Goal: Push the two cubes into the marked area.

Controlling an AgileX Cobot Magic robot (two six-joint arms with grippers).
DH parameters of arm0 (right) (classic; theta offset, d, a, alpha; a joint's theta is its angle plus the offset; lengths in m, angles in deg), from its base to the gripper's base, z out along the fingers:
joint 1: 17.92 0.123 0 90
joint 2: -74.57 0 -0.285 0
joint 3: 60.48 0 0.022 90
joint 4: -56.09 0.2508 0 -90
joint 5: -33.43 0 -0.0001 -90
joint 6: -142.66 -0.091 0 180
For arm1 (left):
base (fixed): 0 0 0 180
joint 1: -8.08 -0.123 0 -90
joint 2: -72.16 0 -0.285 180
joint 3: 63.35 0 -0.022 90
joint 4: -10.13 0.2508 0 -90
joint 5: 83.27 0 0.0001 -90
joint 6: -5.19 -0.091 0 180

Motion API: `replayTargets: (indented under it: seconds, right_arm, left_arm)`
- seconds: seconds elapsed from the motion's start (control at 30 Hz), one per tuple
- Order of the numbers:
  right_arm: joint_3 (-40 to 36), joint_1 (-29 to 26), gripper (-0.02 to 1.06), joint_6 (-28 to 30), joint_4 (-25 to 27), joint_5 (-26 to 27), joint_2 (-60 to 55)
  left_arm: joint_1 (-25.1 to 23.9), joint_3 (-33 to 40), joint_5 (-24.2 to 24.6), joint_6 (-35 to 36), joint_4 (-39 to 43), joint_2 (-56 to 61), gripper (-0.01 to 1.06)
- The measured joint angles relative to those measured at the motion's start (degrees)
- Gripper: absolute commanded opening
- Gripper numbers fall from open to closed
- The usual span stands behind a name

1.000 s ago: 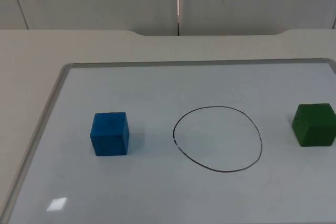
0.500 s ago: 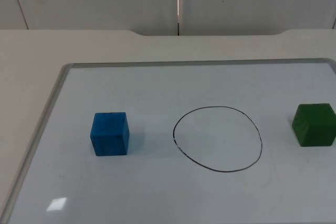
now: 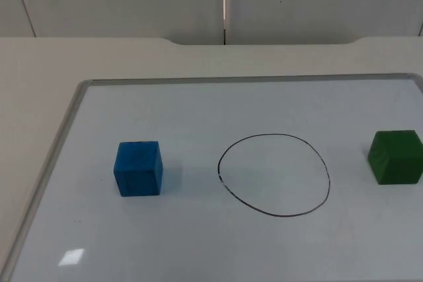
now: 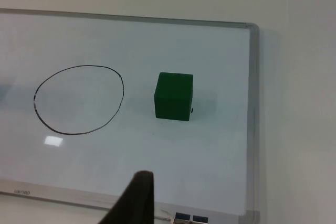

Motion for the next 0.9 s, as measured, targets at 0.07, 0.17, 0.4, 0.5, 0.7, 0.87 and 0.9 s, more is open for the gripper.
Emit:
replayTargets:
  seconds: [0.07, 0.17, 0.4, 0.5, 0.7, 0.87, 0.9]
  right_arm:
    - [0.0, 0.0, 1.05, 0.0, 0.0, 0.0, 0.0]
    - [0.0, 0.0, 1.05, 0.0, 0.0, 0.0, 0.0]
    - [0.0, 0.0, 1.05, 0.0, 0.0, 0.0, 0.0]
    - [0.0, 0.0, 1.05, 0.0, 0.0, 0.0, 0.0]
    - [0.0, 0.0, 1.05, 0.0, 0.0, 0.0, 0.0]
    - [0.0, 0.0, 1.05, 0.0, 0.0, 0.0, 0.0]
    - [0.0, 0.0, 1.05, 0.0, 0.0, 0.0, 0.0]
  left_arm:
    - [0.0, 0.0, -0.6, -2.2, -1.8, -1.1, 0.87]
    - [0.0, 0.0, -2.7, -6.5, -6.3, -4.5, 0.87]
    - [0.0, 0.0, -6.0, -13.3, -14.9, -12.2, 0.85]
    - [0.0, 0.0, -6.7, -19.7, -22.7, -18.1, 0.75]
    - [0.0, 0.0, -6.9, -33.4, -38.6, -28.7, 0.43]
    - [0.0, 0.0, -8.0, -45.1, -51.6, -36.1, 0.19]
    - [0.0, 0.0, -8.0, -47.8, -54.4, -37.9, 0.13]
